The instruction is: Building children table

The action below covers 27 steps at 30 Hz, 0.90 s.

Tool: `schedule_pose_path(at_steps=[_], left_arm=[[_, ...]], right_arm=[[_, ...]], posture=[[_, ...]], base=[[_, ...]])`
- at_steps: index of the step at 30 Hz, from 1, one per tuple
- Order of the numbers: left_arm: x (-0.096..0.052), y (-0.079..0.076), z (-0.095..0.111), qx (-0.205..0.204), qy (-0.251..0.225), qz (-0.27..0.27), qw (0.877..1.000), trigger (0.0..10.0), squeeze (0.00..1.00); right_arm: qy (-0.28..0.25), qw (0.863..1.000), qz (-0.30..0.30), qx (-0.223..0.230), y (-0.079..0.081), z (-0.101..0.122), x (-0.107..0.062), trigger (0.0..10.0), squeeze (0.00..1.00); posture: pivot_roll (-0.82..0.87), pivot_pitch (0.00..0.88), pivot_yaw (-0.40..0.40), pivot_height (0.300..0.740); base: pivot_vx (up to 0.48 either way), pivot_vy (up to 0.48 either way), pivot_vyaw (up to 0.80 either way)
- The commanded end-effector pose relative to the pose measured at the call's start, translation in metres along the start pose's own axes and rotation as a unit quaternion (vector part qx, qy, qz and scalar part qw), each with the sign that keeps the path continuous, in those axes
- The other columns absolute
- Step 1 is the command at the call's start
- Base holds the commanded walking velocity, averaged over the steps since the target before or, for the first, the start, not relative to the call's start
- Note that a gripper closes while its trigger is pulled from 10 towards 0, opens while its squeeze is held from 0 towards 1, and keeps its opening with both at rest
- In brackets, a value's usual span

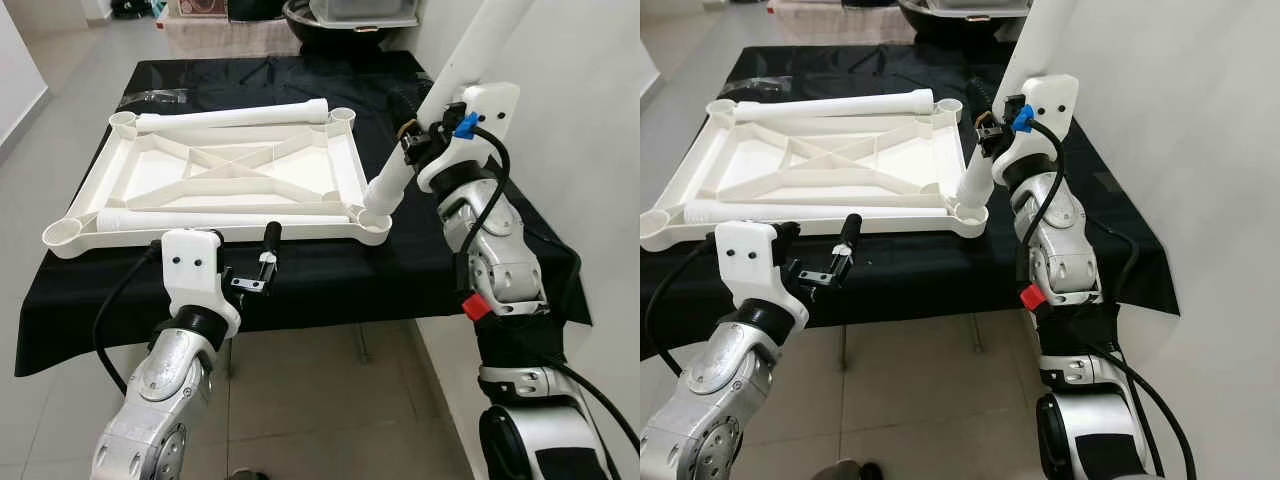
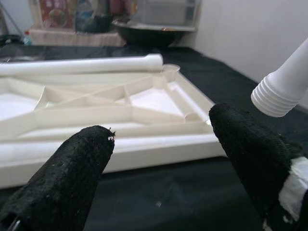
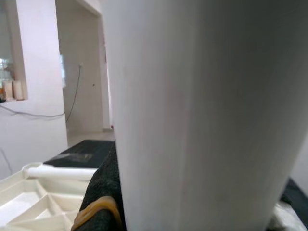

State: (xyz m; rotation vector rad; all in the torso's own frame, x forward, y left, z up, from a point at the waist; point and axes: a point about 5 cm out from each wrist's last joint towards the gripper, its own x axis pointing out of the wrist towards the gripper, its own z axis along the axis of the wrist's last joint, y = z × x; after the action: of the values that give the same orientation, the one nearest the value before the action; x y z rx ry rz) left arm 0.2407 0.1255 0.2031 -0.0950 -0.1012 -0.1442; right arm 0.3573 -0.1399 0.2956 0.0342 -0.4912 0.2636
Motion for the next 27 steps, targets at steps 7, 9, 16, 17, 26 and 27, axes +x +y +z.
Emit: schedule_pose_path(at_steps=[7, 9, 16, 17, 26, 27], left_arm=[[0.0016, 0.0028, -0.0066, 0.008, 0.006, 0.014, 1.0, 10.0, 0.0], [0.0019, 0.0027, -0.0064, 0.008, 0.005, 0.015, 1.0, 10.0, 0.0], [0.0034, 0.0055, -0.0064, 0.016, 0.003, 0.024, 1.0, 10.0, 0.0], [0.0034, 0.0055, -0.0064, 0.016, 0.003, 0.024, 1.0, 10.0, 0.0], [0.0034, 0.0088, -0.0078, -0.003, 0.008, 0.044, 0.999, 10.0, 0.0], [0.0033, 0.0089, -0.0081, 0.003, 0.009, 0.043, 0.999, 10.0, 0.0]], right_arm=[[-0.014, 1.0, 0.01, 0.009, 0.0079, 0.0015, 0.0023, 10.0, 0.0], [-0.014, 1.0, 0.01, 0.01, 0.0083, 0.0013, 0.0022, 10.0, 0.0], [-0.012, 1.0, 0.011, 0.011, 0.0086, 0.0005, 0.0032, 10.0, 0.0], [-0.012, 1.0, 0.011, 0.011, 0.0086, 0.0005, 0.0032, 10.0, 0.0], [-0.012, 1.0, 0.013, 0.013, 0.009, 0.0012, 0.0059, 10.0, 0.0], [-0.012, 1.0, 0.015, 0.014, 0.0086, 0.0018, 0.0072, 10.0, 0.0]], posture=[[0.11, 0.094, -0.037, 0.74], [0.11, 0.1, -0.036, 0.74], [0.11, 0.105, -0.04, 0.74], [0.11, 0.105, -0.04, 0.74], [0.11, 0.11, -0.041, 0.74], [0.11, 0.111, -0.044, 0.74]], base=[[0.318, -0.141, 0.0], [0.319, -0.247, 0.0], [0.312, -0.248, 0.0], [0.304, -0.247, 0.0], [0.064, -0.028, 0.0], [0.0, 0.0, 0.0]])
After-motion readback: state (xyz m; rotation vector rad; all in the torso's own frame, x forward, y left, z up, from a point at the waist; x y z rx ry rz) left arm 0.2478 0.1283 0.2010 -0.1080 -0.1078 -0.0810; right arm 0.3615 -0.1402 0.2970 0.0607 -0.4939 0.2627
